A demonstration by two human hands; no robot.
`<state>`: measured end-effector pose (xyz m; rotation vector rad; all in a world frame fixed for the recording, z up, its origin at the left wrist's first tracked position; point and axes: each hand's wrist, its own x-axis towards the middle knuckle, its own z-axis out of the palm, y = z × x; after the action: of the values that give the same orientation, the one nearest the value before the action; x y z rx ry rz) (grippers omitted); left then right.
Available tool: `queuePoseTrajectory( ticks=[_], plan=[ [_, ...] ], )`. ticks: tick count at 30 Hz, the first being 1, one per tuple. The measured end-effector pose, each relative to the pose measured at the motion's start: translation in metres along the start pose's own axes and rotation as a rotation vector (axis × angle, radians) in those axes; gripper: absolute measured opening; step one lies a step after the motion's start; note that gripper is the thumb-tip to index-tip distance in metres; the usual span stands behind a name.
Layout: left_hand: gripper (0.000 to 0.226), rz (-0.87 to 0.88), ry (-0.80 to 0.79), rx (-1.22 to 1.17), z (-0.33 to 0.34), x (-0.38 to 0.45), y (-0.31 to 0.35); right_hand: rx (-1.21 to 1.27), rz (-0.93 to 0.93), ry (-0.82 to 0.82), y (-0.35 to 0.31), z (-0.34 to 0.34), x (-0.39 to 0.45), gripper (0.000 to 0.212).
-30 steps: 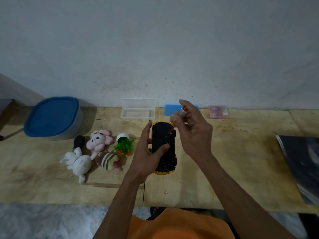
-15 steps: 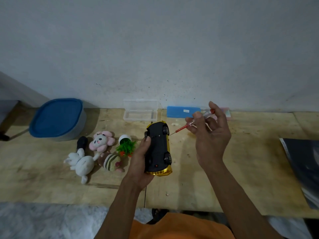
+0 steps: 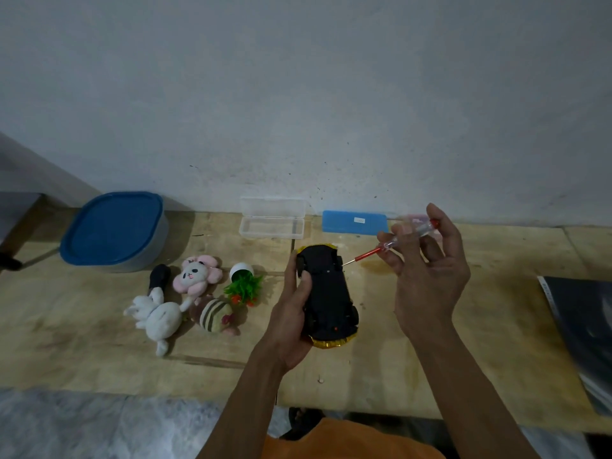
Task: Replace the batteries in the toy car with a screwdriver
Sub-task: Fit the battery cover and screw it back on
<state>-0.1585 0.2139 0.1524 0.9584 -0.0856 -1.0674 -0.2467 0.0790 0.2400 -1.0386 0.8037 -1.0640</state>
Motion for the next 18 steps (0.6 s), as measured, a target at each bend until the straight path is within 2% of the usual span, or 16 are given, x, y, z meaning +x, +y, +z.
queuePoseTrajectory(
  ticks=[4, 7, 13, 18],
  plan=[
    [0.061, 0.124, 0.029, 0.286, 0.007, -0.004, 0.001, -0.013, 0.004, 0.014, 0.001, -0.007, -0.001, 0.043],
    [0.062, 0.177, 0.067, 0.407, 0.005, -0.004, 0.001, 0.003, 0.008, 0.015, 0.001, -0.012, -0.001, 0.044],
    [0.056, 0.160, 0.190, 0.560, -0.018, 0.007, -0.009, -0.003, 0.044, 0.046, 0.010, -0.030, -0.003, 0.044],
    [0.068, 0.141, 0.297, 0.935, -0.032, 0.032, -0.027, -0.056, 0.111, 0.097, 0.026, -0.053, -0.002, 0.042]
  ],
)
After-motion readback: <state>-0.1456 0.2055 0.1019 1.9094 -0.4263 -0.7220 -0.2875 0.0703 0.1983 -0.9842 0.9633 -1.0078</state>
